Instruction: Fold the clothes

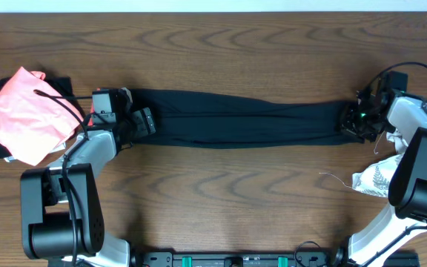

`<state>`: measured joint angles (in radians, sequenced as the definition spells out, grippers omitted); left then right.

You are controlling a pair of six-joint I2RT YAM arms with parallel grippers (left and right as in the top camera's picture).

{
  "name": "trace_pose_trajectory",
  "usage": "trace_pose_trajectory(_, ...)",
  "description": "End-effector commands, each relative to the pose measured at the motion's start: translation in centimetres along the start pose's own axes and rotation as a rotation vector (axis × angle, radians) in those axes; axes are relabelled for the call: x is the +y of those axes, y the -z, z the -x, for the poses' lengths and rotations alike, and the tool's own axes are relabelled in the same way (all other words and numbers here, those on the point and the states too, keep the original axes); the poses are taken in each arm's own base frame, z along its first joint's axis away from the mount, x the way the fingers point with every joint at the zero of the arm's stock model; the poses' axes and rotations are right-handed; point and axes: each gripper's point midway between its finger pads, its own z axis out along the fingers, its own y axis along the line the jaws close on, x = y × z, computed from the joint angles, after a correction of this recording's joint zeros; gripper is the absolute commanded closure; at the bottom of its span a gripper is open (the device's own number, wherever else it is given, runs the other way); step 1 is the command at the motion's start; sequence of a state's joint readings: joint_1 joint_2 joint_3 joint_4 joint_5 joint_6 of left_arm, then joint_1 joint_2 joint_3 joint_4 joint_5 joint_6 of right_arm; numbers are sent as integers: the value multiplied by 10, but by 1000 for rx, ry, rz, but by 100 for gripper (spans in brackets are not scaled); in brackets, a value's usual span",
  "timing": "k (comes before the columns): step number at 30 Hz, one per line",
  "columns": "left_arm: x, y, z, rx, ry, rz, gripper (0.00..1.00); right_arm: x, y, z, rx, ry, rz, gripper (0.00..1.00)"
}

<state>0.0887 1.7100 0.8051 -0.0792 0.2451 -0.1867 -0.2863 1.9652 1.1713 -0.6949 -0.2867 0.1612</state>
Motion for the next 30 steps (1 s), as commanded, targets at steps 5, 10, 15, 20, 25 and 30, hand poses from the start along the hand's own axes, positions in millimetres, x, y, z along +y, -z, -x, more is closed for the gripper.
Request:
trace_pose_trajectory(5,3,44,-4,-64,43,-10,8,-87,-60,-98,310,-101,-311,81)
trace_pose_trajectory(10,0,103,18,-219,24,34,2,-87,-60,-97,304,-95,-310,80)
trace_pose_trajectory(15,13,129,2,-208,93,101,2,-87,-61,-94,293,-94,-307,80)
trace_pose_trajectory(20,29,124,-34,-70,246,151,2,-86,-61,-94,292,-95,-300,80)
trace_pose_trajectory(25,35,110,-47,-9,283,172,2,-86,-62,-93,289,-94,-299,80)
trace_pose_trajectory(30,37,95,-36,-27,301,164,2,-85,-62,-93,291,-87,-291,80)
